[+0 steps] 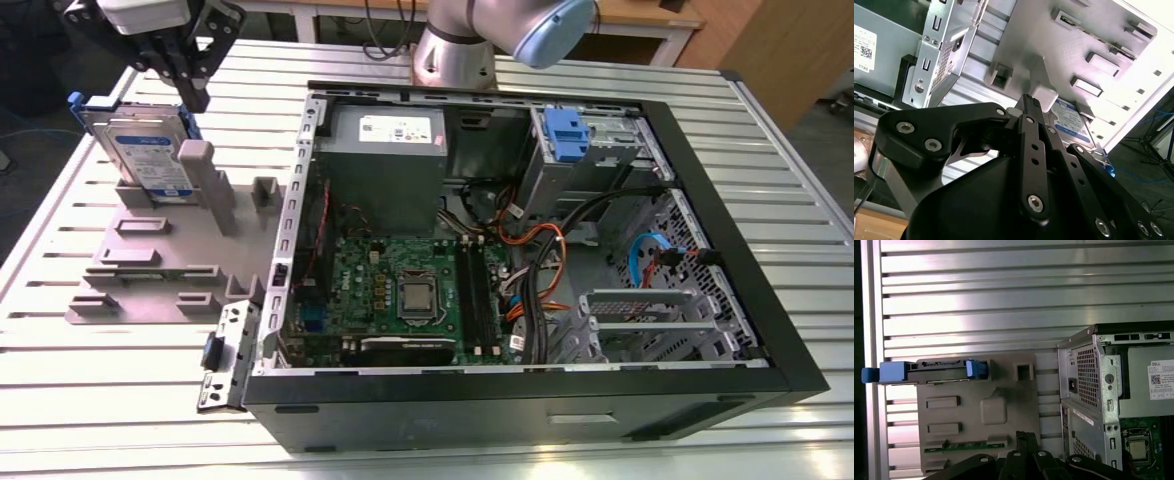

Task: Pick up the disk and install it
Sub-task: 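Reach for the disk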

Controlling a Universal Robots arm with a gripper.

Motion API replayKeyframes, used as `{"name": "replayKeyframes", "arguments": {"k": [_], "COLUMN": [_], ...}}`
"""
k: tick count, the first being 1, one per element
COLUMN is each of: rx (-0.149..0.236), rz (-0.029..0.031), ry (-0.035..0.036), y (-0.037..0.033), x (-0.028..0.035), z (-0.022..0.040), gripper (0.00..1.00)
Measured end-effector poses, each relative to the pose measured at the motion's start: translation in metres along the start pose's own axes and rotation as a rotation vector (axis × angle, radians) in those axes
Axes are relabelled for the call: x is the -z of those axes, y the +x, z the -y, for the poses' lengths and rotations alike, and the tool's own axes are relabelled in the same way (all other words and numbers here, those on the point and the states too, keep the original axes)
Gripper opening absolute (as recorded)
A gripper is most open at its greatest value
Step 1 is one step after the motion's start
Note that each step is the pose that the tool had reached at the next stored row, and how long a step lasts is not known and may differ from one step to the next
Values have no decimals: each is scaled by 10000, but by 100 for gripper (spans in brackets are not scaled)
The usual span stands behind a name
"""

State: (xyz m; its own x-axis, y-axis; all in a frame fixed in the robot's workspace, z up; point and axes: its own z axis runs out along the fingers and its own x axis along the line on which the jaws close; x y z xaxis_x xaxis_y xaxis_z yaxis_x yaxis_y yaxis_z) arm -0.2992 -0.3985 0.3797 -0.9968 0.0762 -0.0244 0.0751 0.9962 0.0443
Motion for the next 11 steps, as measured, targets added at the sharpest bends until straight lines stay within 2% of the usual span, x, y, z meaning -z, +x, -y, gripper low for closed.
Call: {"name": "replayKeyframes", "arguments": {"k": [11], "rx": [0], "rz": [0], "ry": [0], "y": [96], "x": [-9], "z": [8], "gripper": [11]}}
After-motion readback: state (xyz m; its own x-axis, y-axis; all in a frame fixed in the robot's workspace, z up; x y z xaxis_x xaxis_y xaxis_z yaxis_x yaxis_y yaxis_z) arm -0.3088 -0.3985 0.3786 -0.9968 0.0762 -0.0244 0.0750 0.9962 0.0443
